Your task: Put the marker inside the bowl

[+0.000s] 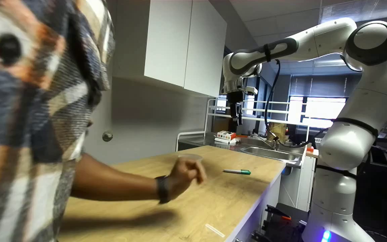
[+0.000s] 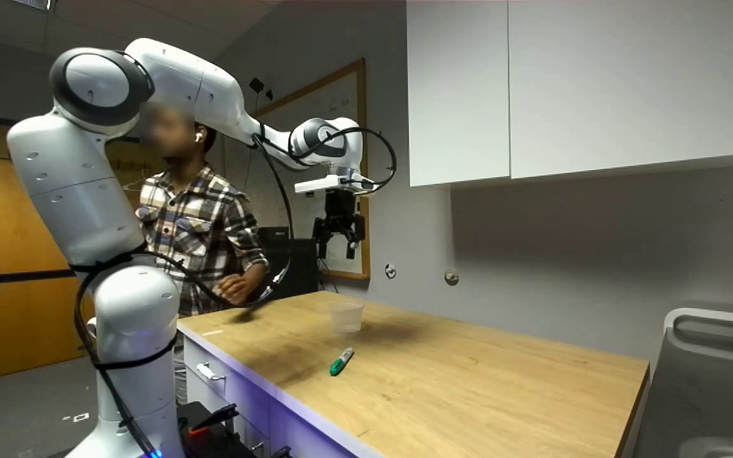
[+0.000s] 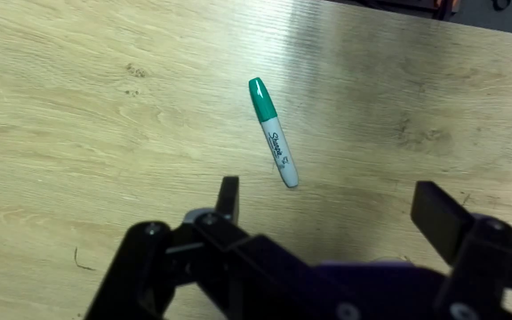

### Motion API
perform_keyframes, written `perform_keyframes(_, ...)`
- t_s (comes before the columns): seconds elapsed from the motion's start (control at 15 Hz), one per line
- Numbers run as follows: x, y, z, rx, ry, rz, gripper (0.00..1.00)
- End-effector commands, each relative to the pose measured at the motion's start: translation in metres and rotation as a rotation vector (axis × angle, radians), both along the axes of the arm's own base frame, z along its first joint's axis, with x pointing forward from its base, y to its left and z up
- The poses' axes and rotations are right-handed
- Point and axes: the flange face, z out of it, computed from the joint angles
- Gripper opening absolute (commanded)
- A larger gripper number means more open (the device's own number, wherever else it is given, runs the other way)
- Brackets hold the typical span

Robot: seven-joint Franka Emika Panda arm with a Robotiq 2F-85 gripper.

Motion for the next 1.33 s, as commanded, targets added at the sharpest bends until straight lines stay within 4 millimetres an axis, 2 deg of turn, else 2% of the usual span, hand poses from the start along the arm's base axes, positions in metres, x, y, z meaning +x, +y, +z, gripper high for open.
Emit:
perform_keyframes(0.0, 0.0001, 0.0001, 0.0006, 0.0, 0.001, 0.0, 1.0)
perform_keyframes(1.27, 0.0001, 0.0001, 0.0006, 0.0, 0.001, 0.0, 1.0)
